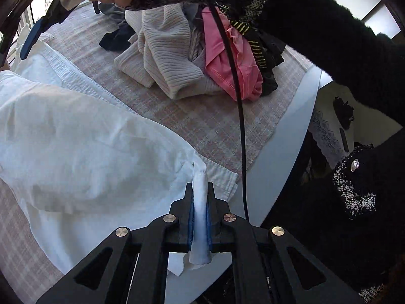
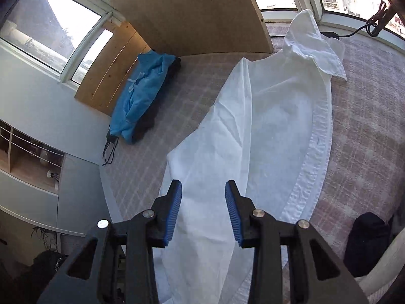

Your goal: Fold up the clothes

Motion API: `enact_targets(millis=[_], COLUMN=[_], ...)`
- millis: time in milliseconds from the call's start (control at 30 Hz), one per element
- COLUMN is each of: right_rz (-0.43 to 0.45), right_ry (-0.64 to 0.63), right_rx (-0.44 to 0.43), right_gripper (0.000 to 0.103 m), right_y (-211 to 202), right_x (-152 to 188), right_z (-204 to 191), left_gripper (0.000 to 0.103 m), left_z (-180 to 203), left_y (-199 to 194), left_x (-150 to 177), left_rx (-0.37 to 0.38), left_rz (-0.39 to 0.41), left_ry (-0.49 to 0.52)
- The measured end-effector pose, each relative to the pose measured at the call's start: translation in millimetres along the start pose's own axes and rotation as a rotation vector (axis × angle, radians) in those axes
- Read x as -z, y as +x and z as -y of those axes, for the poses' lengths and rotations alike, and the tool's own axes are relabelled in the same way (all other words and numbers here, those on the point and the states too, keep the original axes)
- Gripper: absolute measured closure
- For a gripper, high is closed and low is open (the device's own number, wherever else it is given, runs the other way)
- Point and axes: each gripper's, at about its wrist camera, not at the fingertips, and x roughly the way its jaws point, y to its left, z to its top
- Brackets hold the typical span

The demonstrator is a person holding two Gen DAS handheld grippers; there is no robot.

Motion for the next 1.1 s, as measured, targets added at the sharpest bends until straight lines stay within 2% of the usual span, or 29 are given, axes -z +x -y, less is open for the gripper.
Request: enact_targets(millis=[67, 100, 167, 267, 333, 400, 467, 533, 633, 667, 700, 733, 800, 833, 900, 1033, 1100], right_rz=[-0.02, -0.018, -0.015, -0.004, -0.005, -0.023, -0.042, -0.042, -0.041, -0.039, -0.037, -0.035, -0.041, -0.054, -0.093, -0.164, -0.195], right_ry=[-0.017, -0.009, -0.002, -0.066, -0.112, -0.122, -0.099, -0.139, -0.258, -0.307, -0.355, -0.4, -0.459, -0.462, -0.435, -0.422, -0.435], right_rx=[0.064, 0.062, 0.057, 0.031, 0.054, 0.067, 0.061, 0.054, 0.066, 0.09, 0.122, 0.171, 0.266, 0.292, 0.307, 0.377, 0.437], right_gripper=[0.067, 0.067, 0.067, 0.067, 0.067, 0.066, 0.066, 0.066, 0.065, 0.059, 0.051, 0.048, 0.046, 0.046, 0.046, 0.046, 0.046], right_y=[15.8, 17.1, 19.3, 19.1, 23.1, 29.6, 31.2, 27.1, 26.2, 29.2, 33.1, 40.0, 56.5, 65.4, 82.7, 112.6, 123.3], right_x=[-15.0, -19.7, -28.4, -35.0, -36.0, -33.7, -25.5, -7.7, 21.5, 29.4, 36.9, 42.7, 48.2, 47.8, 44.8, 43.5, 45.3], right_z=[4.0, 7.5, 11.7, -6.1, -18.2, -21.5, -21.3, -37.9, -79.4, -94.0, -108.1, -120.1, -134.3, -136.0, -134.6, -127.9, -125.4], left_gripper=[0.092, 0.091, 0.088, 0.078, 0.077, 0.077, 0.077, 0.077, 0.077, 0.077, 0.074, 0.073, 0.079, 0.079, 0.088, 0.089, 0.089], left_z=[-2.8, -2.7, -3.7, -14.0, -38.3, -75.0, -108.1, -130.7, -155.3, -161.3, -167.2, -173.2, -185.1, -191.1, -199.1, -204.7, -206.0], left_y=[7.6, 0.7, -23.9, -73.3, -100.3, -113.3, -111.2, -94.5, -70.7, -66.2, -61.6, -57.1, -48.0, -43.4, -42.7, -50.3, -53.7], left_x=[2.4, 8.2, 23.8, 51.8, 71.9, 89.3, 96.8, 91.3, 77.5, 76.3, 75.1, 73.9, 71.5, 70.3, 78.8, 100.7, 108.9], left_rx=[-0.012, -0.009, 0.009, 0.023, -0.047, -0.169, -0.28, -0.322, -0.297, -0.284, -0.272, -0.259, -0.234, -0.222, -0.177, -0.084, -0.068], left_rz=[-0.029, -0.013, 0.049, 0.168, 0.238, 0.271, 0.266, 0.236, 0.223, 0.233, 0.242, 0.252, 0.271, 0.281, 0.329, 0.435, 0.466], left_ry=[-0.069, -0.097, -0.155, -0.253, -0.337, -0.421, -0.467, -0.462, -0.453, -0.464, -0.476, -0.488, -0.511, -0.523, -0.565, -0.625, -0.646])
